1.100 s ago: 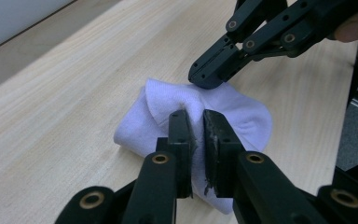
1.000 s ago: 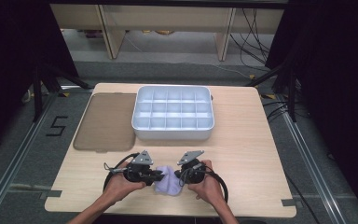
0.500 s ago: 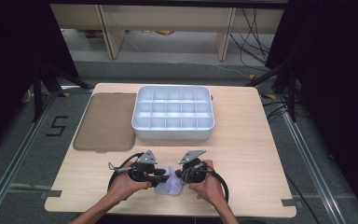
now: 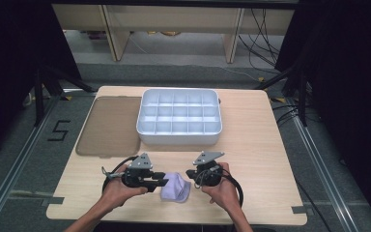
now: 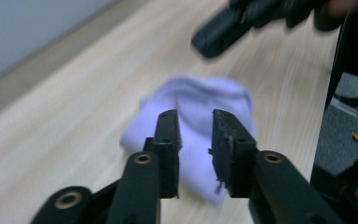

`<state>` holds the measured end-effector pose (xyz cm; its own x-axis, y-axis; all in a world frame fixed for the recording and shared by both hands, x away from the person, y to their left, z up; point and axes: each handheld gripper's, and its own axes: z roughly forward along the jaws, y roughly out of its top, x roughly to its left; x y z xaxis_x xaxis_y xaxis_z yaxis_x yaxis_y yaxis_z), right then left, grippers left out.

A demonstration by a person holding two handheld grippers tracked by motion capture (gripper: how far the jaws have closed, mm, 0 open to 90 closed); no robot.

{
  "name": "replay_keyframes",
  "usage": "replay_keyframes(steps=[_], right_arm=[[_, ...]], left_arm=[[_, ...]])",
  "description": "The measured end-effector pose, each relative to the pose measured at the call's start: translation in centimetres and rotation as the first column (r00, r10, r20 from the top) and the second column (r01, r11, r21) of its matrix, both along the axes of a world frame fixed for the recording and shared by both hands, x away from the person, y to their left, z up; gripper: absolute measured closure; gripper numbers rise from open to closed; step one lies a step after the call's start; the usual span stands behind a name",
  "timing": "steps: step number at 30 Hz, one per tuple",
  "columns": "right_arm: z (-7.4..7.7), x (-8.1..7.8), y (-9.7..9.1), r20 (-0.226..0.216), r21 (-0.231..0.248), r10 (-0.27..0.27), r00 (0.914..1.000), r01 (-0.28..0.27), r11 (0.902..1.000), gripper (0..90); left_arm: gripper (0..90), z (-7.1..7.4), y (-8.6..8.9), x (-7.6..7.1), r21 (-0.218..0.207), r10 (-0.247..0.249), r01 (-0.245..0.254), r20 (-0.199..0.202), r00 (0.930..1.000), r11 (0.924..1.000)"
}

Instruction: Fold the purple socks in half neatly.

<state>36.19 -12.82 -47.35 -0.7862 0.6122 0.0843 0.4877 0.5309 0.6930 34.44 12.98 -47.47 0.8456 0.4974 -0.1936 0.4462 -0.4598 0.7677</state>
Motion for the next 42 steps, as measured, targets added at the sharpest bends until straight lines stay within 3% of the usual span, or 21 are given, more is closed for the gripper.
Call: replay_keyframes(steps=[4,5,9,10,14,17,18,19,23,25,28,30,31,33,36,37,38,42], right_arm=[[1.2,-0.5,0.3,0.045,0.027,0.014,0.9989,-0.015,0.9995,89.0],[1.6,-0.7,0.5,0.059,0.034,0.024,0.998,-0.026,0.9991,89.1],[2.3,-1.5,2.3,0.077,0.041,0.092,0.9928,-0.095,0.9947,89.1],[2.0,-1.6,3.1,0.058,0.038,0.112,0.992,-0.114,0.9927,89.1],[0.6,-1.5,4.4,0.026,-0.042,0.127,0.9916,-0.126,0.9912,89.5],[-0.6,-1.1,3.6,-0.002,-0.119,0.101,0.9949,-0.1,0.9878,89.6],[-1.0,-1.0,3.2,-0.005,-0.119,0.076,0.9971,-0.076,0.99,89.6],[-1.2,-0.8,2.6,-0.038,-0.125,0.056,0.9977,-0.06,0.9904,90.0],[-1.8,-0.4,2.0,-0.069,-0.087,0.037,0.9969,-0.043,0.9953,90.0],[-1.9,-0.4,2.1,-0.058,-0.095,0.036,0.9977,-0.041,0.9946,90.0],[-1.8,-0.4,2.2,-0.049,-0.101,0.05,0.9975,-0.055,0.9933,90.0],[-1.8,-0.3,2.1,-0.048,-0.096,0.057,0.9972,-0.061,0.9935,90.0],[-1.9,-0.3,2.2,-0.053,-0.086,0.05,0.9973,-0.054,0.9948,90.0],[-1.8,-0.4,2.1,-0.066,-0.101,0.029,0.9974,-0.036,0.9943,90.0],[-1.7,-0.4,2.0,-0.059,-0.09,0.048,0.9971,-0.054,0.9945,90.0],[-1.8,-0.3,2.0,-0.052,-0.089,0.05,0.9974,-0.055,0.9945,90.0],[-1.8,-0.4,2.1,-0.072,-0.091,0.036,0.9968,-0.042,0.9949,89.9],[-1.7,-0.5,2.0,-0.061,-0.085,0.048,0.997,-0.053,0.9949,89.2]], left_arm=[[80.4,-1.6,0.0,-0.6,0.064,-0.043,0.043,0.0,0.9991,0.9971],[82.2,-1.9,-0.1,-0.7,0.061,-0.048,0.049,-0.011,0.9988,0.997],[85.8,-2.7,-0.7,-0.7,0.093,-0.069,0.07,-0.012,0.9976,0.9933],[86.2,-2.8,-0.6,-0.6,0.11,-0.075,0.076,-0.009,0.9971,0.9911],[86.5,-3.1,-0.5,-0.9,0.113,-0.053,0.054,-0.019,0.9984,0.9921],[86.6,-3.2,-0.3,-0.8,0.125,-0.074,0.074,-0.002,0.9973,0.9894],[86.7,-3.2,-0.4,-0.9,0.121,-0.066,0.066,-0.007,0.9978,0.9904],[86.8,-3.4,-0.5,-1.0,0.109,-0.057,0.058,-0.013,0.9983,0.9924],[87.1,-3.2,-0.4,-1.0,0.125,-0.069,0.068,0.001,0.9976,0.9898],[87.0,-2.8,-0.3,-0.9,0.109,-0.055,0.055,0.001,0.9985,0.9925],[87.3,-1.5,-0.3,-0.3,0.085,-0.024,0.02,0.048,0.9986,0.9962],[87.5,-1.2,-0.7,0.2,0.069,-0.005,0.001,0.055,0.9984,0.9976],[87.5,-1.2,-0.9,0.7,0.079,-0.023,0.017,0.068,0.9974,0.9967],[87.7,-1.8,-1.2,1.6,0.101,-0.005,-0.001,0.057,0.9984,0.9949],[88.2,-3.2,-0.6,2.5,0.136,0.01,-0.012,0.014,0.9998,0.9907],[88.2,-3.5,-0.5,2.6,0.118,0.024,-0.025,0.005,0.9997,0.9927],[88.2,-3.4,-0.3,2.6,0.109,0.028,-0.027,-0.001,0.9996,0.9937],[87.1,-1.9,0.0,1.8,0.061,0.024,-0.026,0.028,0.9993,0.9978]])
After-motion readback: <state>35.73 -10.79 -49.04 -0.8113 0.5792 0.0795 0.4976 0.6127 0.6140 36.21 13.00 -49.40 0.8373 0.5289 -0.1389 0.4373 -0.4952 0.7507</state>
